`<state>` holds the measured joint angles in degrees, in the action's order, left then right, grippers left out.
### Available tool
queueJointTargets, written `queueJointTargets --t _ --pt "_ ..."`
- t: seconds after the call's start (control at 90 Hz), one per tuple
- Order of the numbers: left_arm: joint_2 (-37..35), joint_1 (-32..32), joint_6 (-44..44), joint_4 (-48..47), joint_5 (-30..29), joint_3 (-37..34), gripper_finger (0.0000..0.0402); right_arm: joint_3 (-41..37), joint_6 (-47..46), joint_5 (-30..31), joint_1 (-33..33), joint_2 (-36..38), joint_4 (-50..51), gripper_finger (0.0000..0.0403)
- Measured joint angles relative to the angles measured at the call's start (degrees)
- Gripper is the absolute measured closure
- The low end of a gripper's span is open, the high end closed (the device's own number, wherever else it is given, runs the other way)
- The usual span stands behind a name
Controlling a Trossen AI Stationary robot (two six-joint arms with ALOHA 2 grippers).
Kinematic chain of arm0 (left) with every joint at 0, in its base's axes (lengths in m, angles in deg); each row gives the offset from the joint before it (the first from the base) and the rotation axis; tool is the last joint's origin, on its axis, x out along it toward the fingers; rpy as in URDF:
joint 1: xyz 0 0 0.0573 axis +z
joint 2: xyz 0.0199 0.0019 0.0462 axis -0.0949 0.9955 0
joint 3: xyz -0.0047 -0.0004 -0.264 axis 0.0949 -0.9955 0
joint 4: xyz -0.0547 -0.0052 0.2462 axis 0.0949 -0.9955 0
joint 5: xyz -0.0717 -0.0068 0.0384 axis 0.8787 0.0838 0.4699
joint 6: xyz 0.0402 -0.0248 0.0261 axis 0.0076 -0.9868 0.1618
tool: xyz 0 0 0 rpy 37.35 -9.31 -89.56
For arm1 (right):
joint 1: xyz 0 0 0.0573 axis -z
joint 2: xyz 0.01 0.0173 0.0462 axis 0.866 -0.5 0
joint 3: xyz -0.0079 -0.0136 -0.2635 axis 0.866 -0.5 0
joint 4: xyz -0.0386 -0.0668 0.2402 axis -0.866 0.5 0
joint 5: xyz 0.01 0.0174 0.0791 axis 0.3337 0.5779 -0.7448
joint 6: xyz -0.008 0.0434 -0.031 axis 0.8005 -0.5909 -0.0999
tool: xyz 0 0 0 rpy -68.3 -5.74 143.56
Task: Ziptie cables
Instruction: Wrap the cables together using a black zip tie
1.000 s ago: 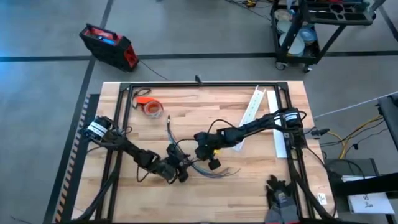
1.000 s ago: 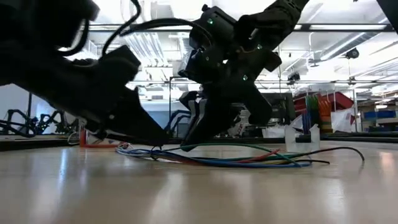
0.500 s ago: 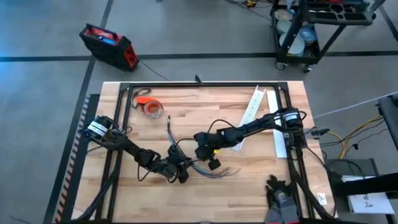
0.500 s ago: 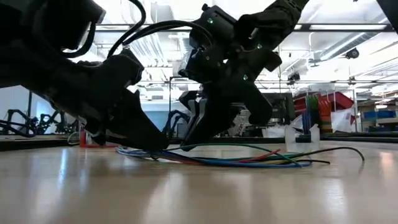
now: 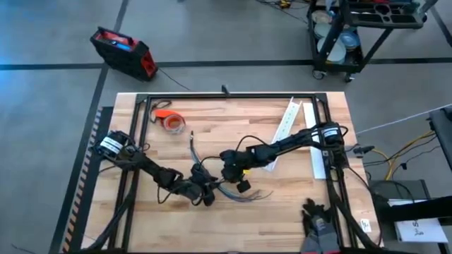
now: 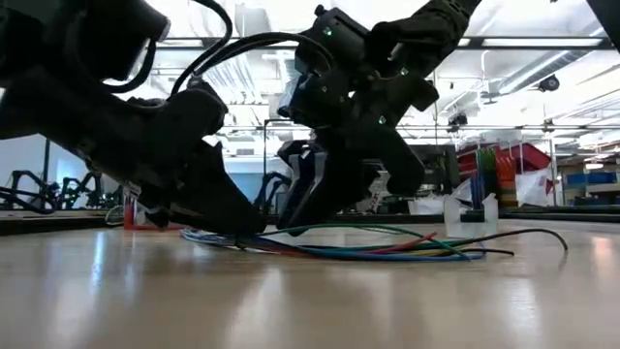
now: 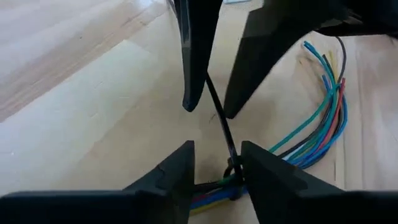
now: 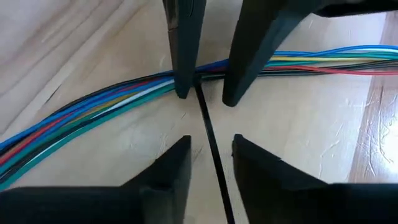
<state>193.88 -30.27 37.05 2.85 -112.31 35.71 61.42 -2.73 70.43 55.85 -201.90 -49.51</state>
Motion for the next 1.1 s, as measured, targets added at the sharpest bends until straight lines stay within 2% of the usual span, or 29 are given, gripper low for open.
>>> queueJointTargets --t 0.122,0.244,0.411,0.7,0.933,1.1 --pt "0.00 0.25 -0.02 -0.01 0.42 0.00 0.0259 0.00 -0.92 0.02 -0.08 0.00 0.00 0.0272" --pt "0.00 0.23 -0.02 -0.03 0.45 0.00 0.0273 0.00 -1.50 0.24 -0.08 0.00 0.00 0.0264" --pt "0.02 0.20 1.40 -0.05 -0.40 0.00 0.0311 0.00 -2.89 0.40 -0.08 0.00 -1.94 0.0263" --pt "0.02 0.14 3.03 0.18 0.53 0.00 0.0391 0.00 -4.70 0.41 -0.08 -0.46 -3.46 0.0293" --pt "0.04 -0.02 5.80 -0.09 1.24 0.59 0.0368 -0.04 -6.12 0.21 0.05 -1.40 -3.54 0.0316" --pt "-0.30 0.21 7.93 -0.14 5.25 1.22 0.0352 0.71 -6.07 -0.13 0.05 -1.40 -2.89 0.0324"
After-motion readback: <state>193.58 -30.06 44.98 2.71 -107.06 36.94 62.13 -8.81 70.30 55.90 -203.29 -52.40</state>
